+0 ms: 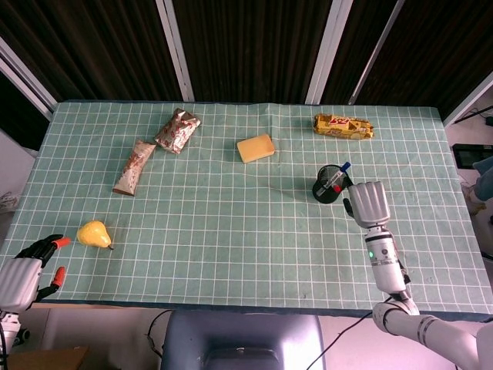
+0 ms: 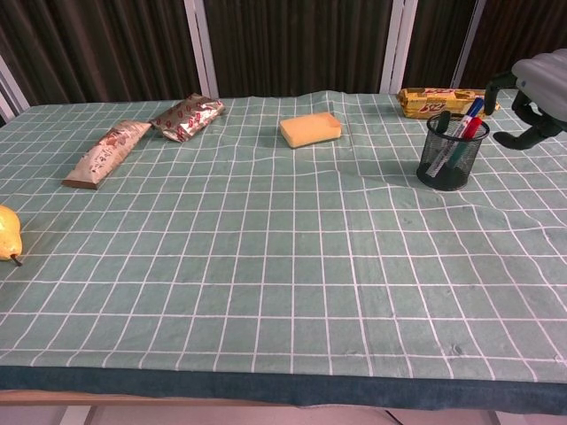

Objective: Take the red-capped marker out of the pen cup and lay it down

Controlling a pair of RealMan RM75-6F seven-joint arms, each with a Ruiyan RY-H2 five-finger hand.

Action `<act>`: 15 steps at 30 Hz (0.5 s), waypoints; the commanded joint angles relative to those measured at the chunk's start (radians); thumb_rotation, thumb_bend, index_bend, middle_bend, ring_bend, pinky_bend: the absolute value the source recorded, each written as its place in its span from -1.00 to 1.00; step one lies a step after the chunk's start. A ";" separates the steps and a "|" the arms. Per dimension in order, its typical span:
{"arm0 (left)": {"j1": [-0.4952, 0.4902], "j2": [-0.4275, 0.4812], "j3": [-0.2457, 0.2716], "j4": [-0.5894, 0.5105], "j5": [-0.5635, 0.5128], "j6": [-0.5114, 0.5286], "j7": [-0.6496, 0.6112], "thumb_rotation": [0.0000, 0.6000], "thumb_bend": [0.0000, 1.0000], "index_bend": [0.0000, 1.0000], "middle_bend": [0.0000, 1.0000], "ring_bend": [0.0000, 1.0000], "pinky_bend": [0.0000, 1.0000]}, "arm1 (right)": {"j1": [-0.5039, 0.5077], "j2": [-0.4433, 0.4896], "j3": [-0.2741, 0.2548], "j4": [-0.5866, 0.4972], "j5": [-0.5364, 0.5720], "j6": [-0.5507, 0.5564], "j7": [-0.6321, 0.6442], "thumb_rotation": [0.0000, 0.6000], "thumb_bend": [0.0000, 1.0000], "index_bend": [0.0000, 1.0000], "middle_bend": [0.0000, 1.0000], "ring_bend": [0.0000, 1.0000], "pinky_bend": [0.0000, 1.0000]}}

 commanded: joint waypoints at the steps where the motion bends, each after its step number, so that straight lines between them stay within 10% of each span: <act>1: 0.000 0.000 0.000 0.000 0.000 0.000 -0.001 1.00 -0.06 -0.50 -0.64 -0.57 -0.27 | 0.018 -0.025 -0.003 0.032 0.000 -0.013 0.021 1.00 0.01 0.12 1.00 1.00 1.00; 15: -0.001 0.001 0.001 0.003 0.004 0.001 -0.008 1.00 -0.06 -0.50 -0.64 -0.57 -0.27 | 0.064 -0.105 -0.014 0.151 -0.031 0.001 0.100 1.00 0.01 0.17 1.00 1.00 1.00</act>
